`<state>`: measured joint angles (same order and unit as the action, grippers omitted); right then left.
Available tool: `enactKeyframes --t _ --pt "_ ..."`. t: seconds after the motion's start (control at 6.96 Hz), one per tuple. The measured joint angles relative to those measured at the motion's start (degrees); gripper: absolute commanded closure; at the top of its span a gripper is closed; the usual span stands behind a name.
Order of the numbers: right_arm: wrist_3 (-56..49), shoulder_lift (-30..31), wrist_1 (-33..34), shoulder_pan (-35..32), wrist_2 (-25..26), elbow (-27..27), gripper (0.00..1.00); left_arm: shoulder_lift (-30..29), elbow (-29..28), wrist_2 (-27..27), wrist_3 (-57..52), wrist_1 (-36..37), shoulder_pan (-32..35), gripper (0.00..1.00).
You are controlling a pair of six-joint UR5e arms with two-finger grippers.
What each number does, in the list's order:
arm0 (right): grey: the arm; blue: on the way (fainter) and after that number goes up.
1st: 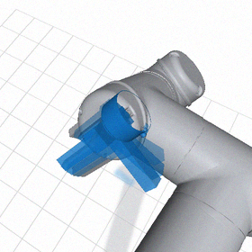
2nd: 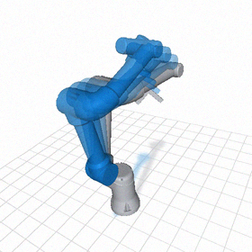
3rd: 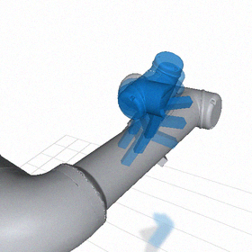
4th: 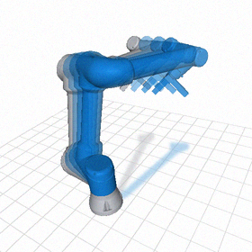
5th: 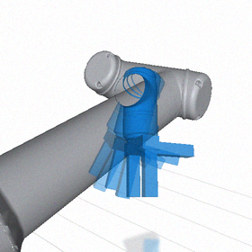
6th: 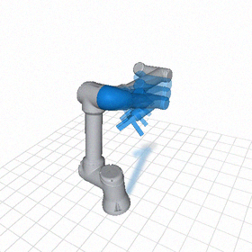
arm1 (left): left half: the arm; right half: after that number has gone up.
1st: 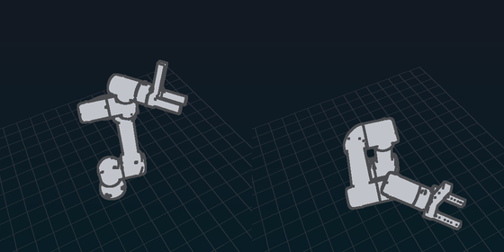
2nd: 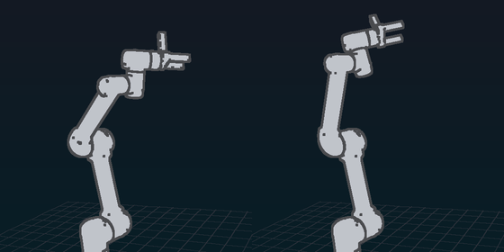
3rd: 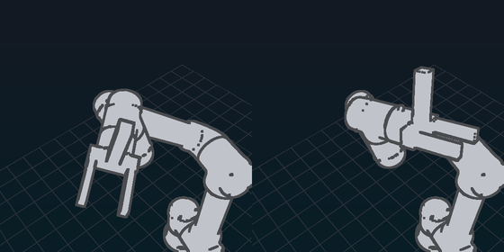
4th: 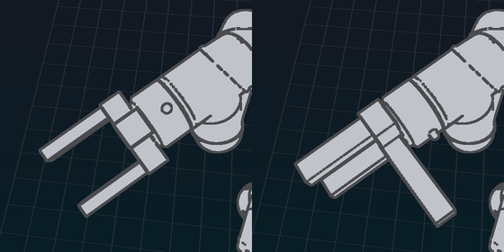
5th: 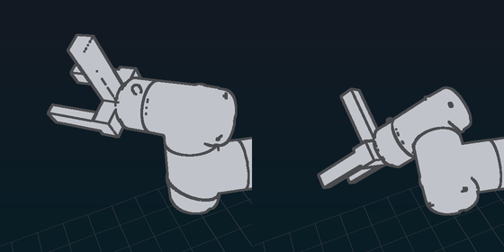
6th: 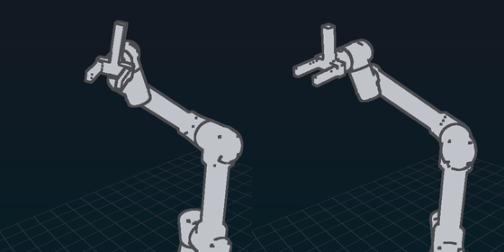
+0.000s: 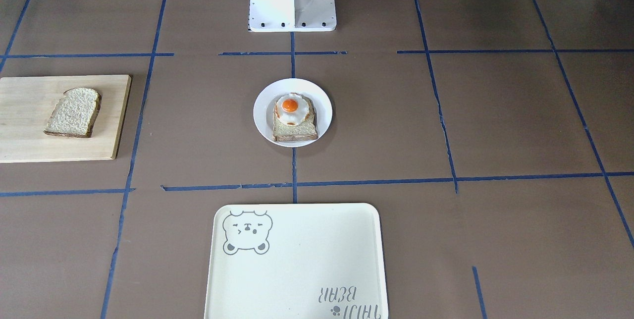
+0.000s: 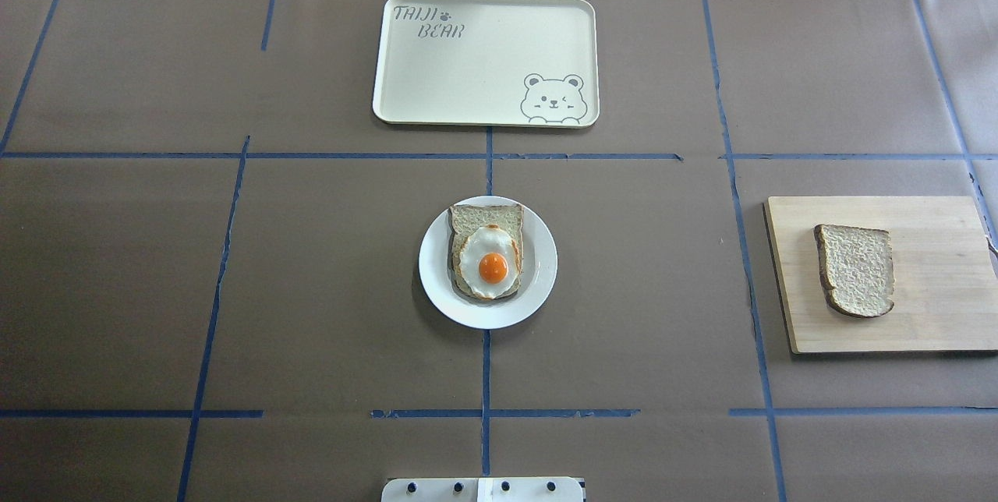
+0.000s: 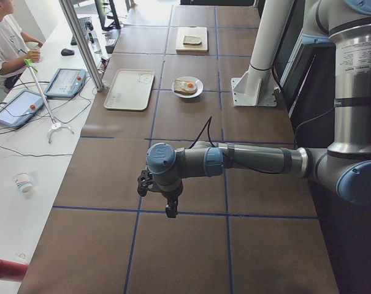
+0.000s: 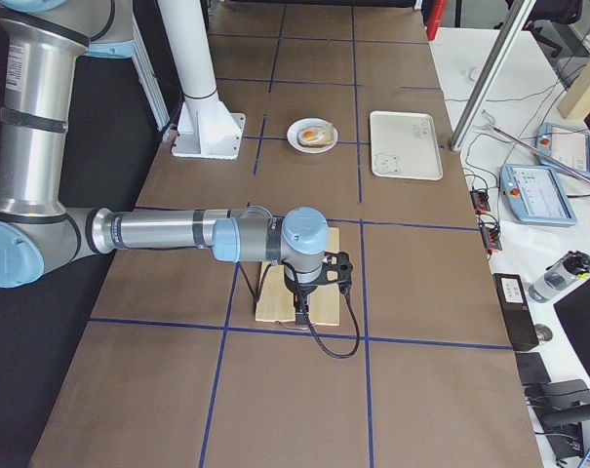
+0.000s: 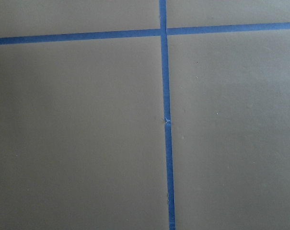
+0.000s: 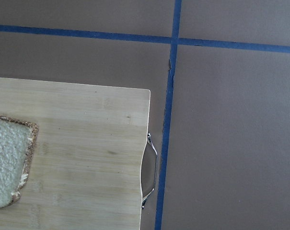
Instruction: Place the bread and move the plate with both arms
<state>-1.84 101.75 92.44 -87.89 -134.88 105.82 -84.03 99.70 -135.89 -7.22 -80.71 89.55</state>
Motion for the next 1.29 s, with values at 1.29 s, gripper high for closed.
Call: enactKeyframes --t 1.29 --pt "0.71 1.04 -3.01 0.09 -1.20 -0.99 0.00 0.49 1.11 0.67 0.63 0.71 -0.17 0.00"
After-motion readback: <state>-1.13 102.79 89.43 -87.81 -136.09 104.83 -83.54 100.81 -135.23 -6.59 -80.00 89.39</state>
